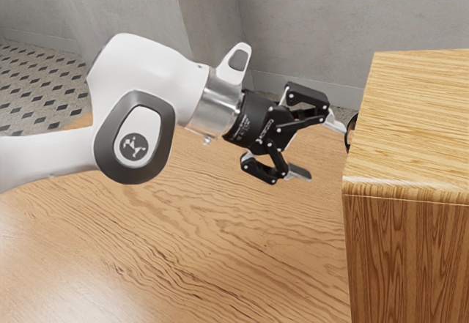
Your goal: Pull the drawer handle with one arm to open the drawer
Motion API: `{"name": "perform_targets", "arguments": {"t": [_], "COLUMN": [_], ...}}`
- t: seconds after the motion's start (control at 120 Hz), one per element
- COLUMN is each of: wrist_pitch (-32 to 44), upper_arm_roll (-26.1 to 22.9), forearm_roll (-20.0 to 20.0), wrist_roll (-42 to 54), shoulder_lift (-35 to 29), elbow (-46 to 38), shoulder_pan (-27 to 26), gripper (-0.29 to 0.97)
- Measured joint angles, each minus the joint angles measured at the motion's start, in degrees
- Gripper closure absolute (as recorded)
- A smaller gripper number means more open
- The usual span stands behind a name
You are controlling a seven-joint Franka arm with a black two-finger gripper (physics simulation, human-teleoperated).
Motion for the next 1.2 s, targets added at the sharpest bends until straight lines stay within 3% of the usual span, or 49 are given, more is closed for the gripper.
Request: {"name": "perform_targets", "arguments": {"t": [0.725, 1.2], "wrist_pitch": [-0.4, -0.9], "upper_arm_roll": [3.0, 9.3], "forearm_roll": [1.1, 4.4], "wrist_roll": [1.1, 2.0], "shoulder_lift": [-0.4, -2.4], "elbow": [2.6, 5.2], "shoulder_pan": [0.1, -9.2], "gripper": [0.01, 0.02]}}
